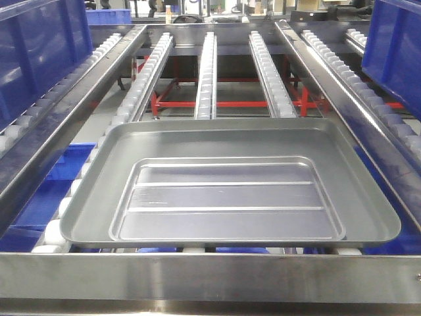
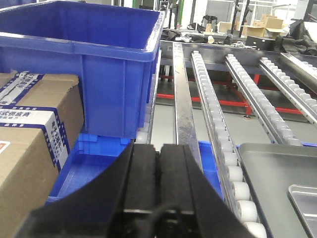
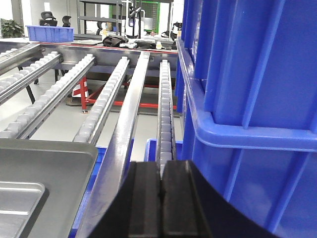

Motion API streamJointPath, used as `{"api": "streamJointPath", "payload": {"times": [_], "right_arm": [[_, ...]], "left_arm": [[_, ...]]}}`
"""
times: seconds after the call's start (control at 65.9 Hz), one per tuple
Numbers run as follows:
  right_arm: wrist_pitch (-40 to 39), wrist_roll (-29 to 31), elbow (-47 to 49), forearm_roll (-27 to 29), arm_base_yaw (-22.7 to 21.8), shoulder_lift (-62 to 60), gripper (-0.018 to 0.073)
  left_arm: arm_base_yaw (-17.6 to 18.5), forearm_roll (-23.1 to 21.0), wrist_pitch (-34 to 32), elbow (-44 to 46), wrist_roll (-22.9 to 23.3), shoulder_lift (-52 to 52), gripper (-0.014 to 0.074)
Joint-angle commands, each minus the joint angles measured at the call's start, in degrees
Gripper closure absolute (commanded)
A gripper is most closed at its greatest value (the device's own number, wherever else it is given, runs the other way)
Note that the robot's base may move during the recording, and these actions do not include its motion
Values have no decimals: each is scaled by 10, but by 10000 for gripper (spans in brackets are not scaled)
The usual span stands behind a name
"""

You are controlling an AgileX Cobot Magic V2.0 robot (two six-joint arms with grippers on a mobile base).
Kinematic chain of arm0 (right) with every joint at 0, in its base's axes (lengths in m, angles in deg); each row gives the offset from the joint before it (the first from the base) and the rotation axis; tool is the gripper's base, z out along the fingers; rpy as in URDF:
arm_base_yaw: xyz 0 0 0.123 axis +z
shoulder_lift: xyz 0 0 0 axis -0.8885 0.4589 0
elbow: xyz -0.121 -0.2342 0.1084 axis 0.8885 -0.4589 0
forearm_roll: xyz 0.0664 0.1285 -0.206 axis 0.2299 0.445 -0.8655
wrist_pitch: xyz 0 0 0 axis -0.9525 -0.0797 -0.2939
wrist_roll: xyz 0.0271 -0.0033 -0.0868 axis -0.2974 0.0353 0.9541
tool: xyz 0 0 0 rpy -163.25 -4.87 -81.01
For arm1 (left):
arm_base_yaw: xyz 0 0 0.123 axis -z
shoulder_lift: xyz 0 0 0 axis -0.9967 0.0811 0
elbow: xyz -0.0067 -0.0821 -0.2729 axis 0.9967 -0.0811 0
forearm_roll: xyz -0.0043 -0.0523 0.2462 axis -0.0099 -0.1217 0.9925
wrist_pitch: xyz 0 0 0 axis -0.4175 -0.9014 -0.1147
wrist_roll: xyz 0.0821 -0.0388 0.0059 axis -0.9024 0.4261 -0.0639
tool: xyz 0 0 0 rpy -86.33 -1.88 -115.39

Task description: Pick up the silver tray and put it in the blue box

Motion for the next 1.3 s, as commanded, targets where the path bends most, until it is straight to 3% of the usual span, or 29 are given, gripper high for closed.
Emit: {"api": "streamJointPath", "payload": {"times": [0.0, 0.789, 0.91, 0.971, 1.168, 1.289], "right_arm": [[-50, 3, -2, -1, -3, -12, 511], [-60, 3, -2, -1, -3, -12, 511], [-71, 3, 1, -1, -3, -12, 511], [-43, 3, 17, -1, -3, -11, 511], [198, 3, 130, -1, -3, 54, 511], [259, 3, 190, 3, -3, 144, 511]], "left_arm": [[4, -4, -46, 1, 5, -9, 694], [4, -4, -49, 1, 5, -9, 694], [4, -2, -75, 19, 5, -8, 694], [4, 6, -48, 46, 5, -3, 694], [4, 5, 104, 172, 5, 86, 694], [4, 4, 203, 248, 4, 193, 694]]}}
